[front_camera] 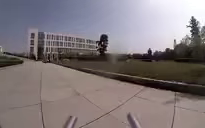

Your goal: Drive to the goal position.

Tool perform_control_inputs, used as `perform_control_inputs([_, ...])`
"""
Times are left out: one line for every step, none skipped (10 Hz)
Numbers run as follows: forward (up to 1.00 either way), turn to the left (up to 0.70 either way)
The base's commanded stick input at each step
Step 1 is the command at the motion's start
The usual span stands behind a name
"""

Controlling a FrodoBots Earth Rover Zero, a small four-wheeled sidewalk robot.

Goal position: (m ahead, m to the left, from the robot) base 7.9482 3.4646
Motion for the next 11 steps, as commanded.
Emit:
perform_control_inputs([0.70, 0.35])
perform_control_inputs([0.70, 0.35])
perform_control_inputs([0.70, 0.35])
perform_control_inputs([0.70, 0.35])
perform_control_inputs([0.70, 0.35])
perform_control_inputs([0.70, 0.35])
perform_control_inputs([0.70, 0.35])
perform_control_inputs([0.70, 0.35])
perform_control_inputs([0.70, 0.35])
perform_control_inputs([0.70, 0.35])
perform_control_inputs([0.70, 0.17])
